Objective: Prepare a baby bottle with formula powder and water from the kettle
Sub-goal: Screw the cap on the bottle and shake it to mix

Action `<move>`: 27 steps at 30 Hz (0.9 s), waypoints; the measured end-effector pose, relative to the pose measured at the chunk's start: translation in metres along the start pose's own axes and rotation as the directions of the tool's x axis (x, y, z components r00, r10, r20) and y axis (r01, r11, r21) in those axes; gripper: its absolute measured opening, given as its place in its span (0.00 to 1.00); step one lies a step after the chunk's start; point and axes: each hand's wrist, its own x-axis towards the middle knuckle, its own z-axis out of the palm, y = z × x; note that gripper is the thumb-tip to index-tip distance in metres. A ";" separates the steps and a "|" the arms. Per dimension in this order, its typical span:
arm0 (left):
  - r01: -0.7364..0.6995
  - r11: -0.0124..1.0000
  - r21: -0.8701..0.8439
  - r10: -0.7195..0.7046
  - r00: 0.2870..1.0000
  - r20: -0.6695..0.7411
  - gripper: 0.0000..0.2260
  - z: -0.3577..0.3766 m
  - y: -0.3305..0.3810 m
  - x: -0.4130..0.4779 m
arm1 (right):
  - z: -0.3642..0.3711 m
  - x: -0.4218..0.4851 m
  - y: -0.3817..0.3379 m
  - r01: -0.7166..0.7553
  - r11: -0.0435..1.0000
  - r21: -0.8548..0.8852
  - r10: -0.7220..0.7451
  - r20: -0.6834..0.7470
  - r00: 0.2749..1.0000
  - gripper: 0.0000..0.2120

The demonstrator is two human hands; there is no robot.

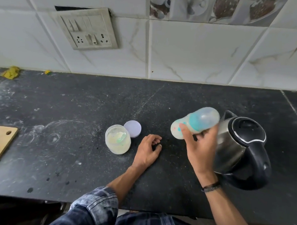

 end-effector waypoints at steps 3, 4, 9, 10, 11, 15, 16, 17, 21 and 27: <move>0.000 1.000 0.010 0.000 1.000 -0.026 0.11 -0.004 0.000 0.006 | 0.002 0.005 -0.001 0.009 1.000 -0.008 -0.008 0.030 1.000 0.30; 0.004 1.000 0.014 -0.004 1.000 -0.028 0.11 -0.004 0.000 0.006 | 0.004 0.007 0.000 -0.043 0.999 -0.031 0.045 0.064 0.997 0.31; 0.001 1.000 0.001 -0.001 1.000 -0.019 0.11 -0.003 -0.002 0.004 | 0.003 0.001 -0.006 0.051 0.998 0.034 -0.051 -0.008 0.999 0.29; 0.005 1.000 0.007 -0.004 1.000 -0.025 0.11 -0.004 -0.003 0.006 | 0.005 0.005 -0.007 0.046 0.999 0.015 -0.046 0.015 0.999 0.29; 0.010 1.000 0.013 -0.010 1.000 -0.024 0.11 -0.004 -0.004 0.006 | 0.006 0.008 -0.007 0.008 1.000 -0.025 -0.006 0.061 0.998 0.28; 0.008 1.000 0.013 -0.008 1.000 -0.004 0.11 0.001 -0.003 0.001 | 0.003 0.003 -0.006 -0.019 1.000 -0.006 0.019 0.052 0.998 0.28; 0.005 1.000 0.014 -0.004 1.000 -0.011 0.11 -0.001 -0.003 0.003 | 0.003 0.003 -0.007 0.005 1.000 0.023 -0.005 0.016 1.000 0.28; 0.004 1.000 0.018 -0.004 1.000 -0.019 0.11 -0.002 -0.004 0.006 | 0.005 0.005 -0.007 0.017 1.000 0.020 -0.017 0.016 1.000 0.28; 0.011 1.000 0.025 -0.010 1.000 -0.013 0.11 0.001 -0.003 0.003 | 0.005 0.003 -0.002 -0.048 0.998 -0.030 0.051 0.074 0.996 0.28; 0.008 1.000 0.030 -0.007 1.000 -0.025 0.11 -0.002 -0.002 0.006 | 0.008 0.002 -0.003 -0.064 0.997 -0.049 0.067 0.079 0.995 0.30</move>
